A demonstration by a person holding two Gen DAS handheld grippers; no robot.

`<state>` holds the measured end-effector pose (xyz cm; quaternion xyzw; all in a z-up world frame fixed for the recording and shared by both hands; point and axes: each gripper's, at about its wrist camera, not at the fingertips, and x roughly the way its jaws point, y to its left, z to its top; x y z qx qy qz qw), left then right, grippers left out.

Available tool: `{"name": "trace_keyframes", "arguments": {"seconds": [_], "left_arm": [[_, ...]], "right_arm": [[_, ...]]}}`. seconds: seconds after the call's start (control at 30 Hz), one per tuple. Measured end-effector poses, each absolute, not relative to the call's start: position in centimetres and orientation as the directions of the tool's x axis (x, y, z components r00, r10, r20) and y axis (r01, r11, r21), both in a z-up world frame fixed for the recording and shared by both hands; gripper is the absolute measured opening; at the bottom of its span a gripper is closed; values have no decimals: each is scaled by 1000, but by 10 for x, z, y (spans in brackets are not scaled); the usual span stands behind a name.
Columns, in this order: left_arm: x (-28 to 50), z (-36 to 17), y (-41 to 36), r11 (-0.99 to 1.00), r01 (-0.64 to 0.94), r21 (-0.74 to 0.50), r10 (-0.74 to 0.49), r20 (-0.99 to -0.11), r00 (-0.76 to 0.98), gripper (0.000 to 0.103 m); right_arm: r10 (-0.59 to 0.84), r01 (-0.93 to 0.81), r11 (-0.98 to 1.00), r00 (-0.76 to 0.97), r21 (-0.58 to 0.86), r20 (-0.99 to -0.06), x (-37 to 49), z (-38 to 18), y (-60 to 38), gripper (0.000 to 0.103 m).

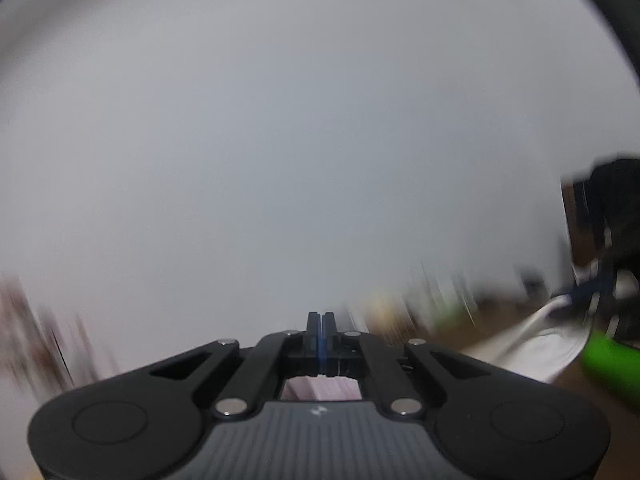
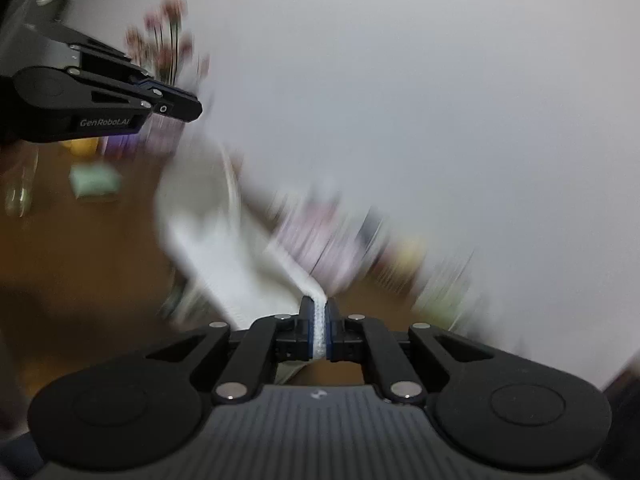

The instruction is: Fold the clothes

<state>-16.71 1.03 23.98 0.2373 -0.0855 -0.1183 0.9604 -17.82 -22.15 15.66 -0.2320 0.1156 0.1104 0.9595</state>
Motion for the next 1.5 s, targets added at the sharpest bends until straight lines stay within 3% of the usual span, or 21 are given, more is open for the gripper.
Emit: {"name": "trace_keyframes", "arguments": {"seconds": [0.1, 0.2, 0.3, 0.4, 0.5, 0.57, 0.67, 0.77, 0.8, 0.87, 0.97, 1.27, 1.4, 1.5], "left_arm": [[-195, 319, 25, 865, 181, 468, -328, 254, 910, 0], [-198, 340, 31, 874, 323, 363, -414, 210, 885, 0], [-188, 286, 25, 874, 413, 256, -447, 90, 890, 12], [-178, 190, 23, 885, 440, 149, -419, -153, 895, 18], [-178, 100, 28, 895, 440, 67, -386, -377, 842, 35], [-179, 53, 28, 899, 432, 75, -346, -485, 803, 41], [-169, 20, 17, 916, 372, 148, -234, -557, 797, 42], [-163, 24, 9, 898, 436, 56, -327, -579, 747, 56], [-163, 22, 6, 890, 452, 57, -340, -578, 742, 63], [-163, 14, -5, 874, 475, 103, -340, -569, 749, 66], [-166, 5, -16, 869, 466, 165, -303, -568, 765, 69], [-166, 0, -18, 896, 350, 274, -161, -534, 830, 72], [-170, -2, -17, 891, 344, 297, -158, -509, 846, 72], [-170, -1, -16, 888, 346, 302, -159, -504, 849, 64]], "right_arm": [[149, -160, 816, 987, -556, -66, -211, 257, -234, 0], [206, -171, 822, 979, -542, 4, -227, 319, -234, 0], [257, -252, 793, 964, -555, -71, -220, 298, -211, 0], [274, -380, 792, 921, -479, -276, -201, 223, -216, 4], [270, -461, 816, 838, -349, -474, -189, 141, -233, 25], [253, -477, 838, 772, -267, -583, -191, 85, -243, 36], [251, -465, 870, 704, -165, -664, -204, 23, -238, 39], [201, -410, 892, 735, -189, -648, -228, -18, -217, 57], [192, -397, 896, 747, -197, -636, -236, -25, -210, 63], [176, -368, 904, 786, -219, -593, -246, -26, -203, 74], [179, -362, 907, 794, -214, -581, -248, -29, -189, 75], [-67, -132, 927, 862, -350, -502, -230, -30, -211, 76], [-132, -95, 895, 877, -436, -462, -234, -36, -206, 78], [-185, -66, 857, 886, -511, -424, -237, -42, -199, 78]]}}
